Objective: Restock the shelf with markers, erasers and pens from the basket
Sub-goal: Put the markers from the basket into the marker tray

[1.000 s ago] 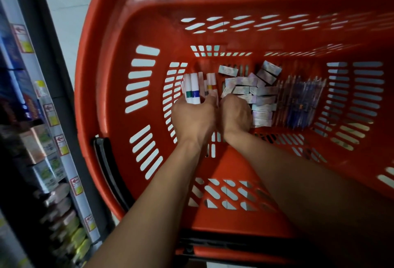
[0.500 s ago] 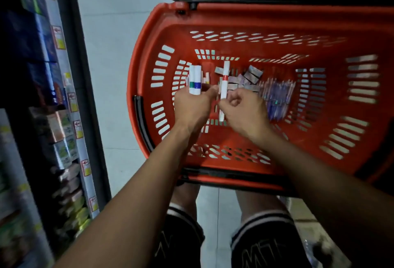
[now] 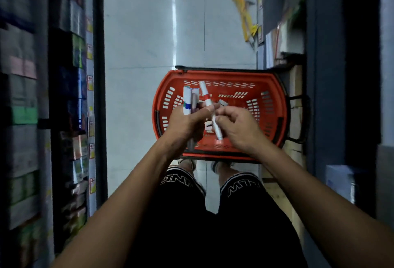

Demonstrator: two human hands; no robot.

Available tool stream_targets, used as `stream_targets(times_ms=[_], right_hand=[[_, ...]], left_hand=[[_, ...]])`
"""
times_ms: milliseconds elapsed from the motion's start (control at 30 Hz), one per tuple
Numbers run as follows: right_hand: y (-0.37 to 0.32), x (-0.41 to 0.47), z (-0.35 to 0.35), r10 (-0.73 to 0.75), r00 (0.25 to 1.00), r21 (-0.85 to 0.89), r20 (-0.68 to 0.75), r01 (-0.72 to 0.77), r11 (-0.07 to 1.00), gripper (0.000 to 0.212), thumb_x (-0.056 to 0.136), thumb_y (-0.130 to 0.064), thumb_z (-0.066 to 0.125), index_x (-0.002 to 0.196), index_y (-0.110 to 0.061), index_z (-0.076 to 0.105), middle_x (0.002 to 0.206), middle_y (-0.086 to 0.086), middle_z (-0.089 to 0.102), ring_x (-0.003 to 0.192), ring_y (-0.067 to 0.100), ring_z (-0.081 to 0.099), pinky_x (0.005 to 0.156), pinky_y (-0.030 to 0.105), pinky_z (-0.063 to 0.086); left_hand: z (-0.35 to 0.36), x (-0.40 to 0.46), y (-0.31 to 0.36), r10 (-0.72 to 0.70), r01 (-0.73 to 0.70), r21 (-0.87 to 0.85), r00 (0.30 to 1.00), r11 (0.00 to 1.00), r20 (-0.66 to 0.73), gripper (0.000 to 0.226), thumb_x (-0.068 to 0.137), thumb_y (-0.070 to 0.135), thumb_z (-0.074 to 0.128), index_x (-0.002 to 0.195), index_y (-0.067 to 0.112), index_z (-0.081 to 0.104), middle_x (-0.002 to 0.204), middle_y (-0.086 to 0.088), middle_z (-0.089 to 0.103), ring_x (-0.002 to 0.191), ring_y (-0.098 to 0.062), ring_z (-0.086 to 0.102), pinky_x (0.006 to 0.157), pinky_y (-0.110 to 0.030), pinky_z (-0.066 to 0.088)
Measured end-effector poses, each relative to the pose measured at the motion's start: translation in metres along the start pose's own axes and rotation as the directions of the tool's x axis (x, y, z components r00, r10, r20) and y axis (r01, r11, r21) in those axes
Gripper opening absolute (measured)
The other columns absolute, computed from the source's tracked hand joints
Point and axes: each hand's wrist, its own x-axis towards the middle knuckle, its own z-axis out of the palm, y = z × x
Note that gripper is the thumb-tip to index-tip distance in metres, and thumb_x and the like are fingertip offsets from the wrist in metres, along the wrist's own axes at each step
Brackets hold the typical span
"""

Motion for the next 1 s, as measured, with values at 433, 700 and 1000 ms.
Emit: stream_targets(times_ms=[433, 700, 1000], right_hand=[[-0.115, -0.129, -0.037, -0.310, 0.897, -0.161, -0.315, 0.271, 0.949, 0.008, 0.094, -0.026, 0.072, 0.101, -0.027, 0.073, 0.085, -0.012, 0.074, 0.079, 0.008, 0.070, 0.071, 0.035, 0.059], [-0.126, -0.187, -0.031, -0.395, 0.735, -0.400, -0.551, 0.182, 0.898, 0.013, 0.089, -0.037, 0.073, 0.100, -0.034, 0.068, 0.086, -0.023, 0.067, 0.082, -0.005, 0.063, 0.063, 0.009, 0.048], [-0.099, -0.264, 0.048, -0.251, 0.407, -0.296, -0.878, -0.052, 0.954, 0.012, 0.090, -0.040, 0.072, 0.099, -0.039, 0.065, 0.093, -0.023, 0.060, 0.077, -0.009, 0.061, 0.058, 0.006, 0.047]], left_hand=[[0.075, -0.118, 0.106, 0.318, -0.319, 0.004, 0.945, 0.948, -0.081, 0.049, 0.081, 0.050, 0.086, 0.090, 0.006, 0.067, 0.086, -0.020, 0.059, 0.076, -0.035, 0.053, 0.070, -0.050, 0.044], [0.104, -0.145, 0.116, 0.372, -0.396, 0.225, 0.917, 0.890, 0.143, 0.039, 0.083, 0.059, 0.079, 0.070, 0.026, 0.064, 0.061, -0.008, 0.050, 0.055, -0.024, 0.044, 0.050, -0.032, 0.043], [0.103, -0.194, 0.097, 0.240, -0.440, 0.321, 0.829, 0.839, 0.506, 0.028, 0.095, 0.036, 0.072, 0.086, 0.011, 0.061, 0.061, 0.003, 0.057, 0.051, -0.010, 0.050, 0.050, -0.024, 0.041]])
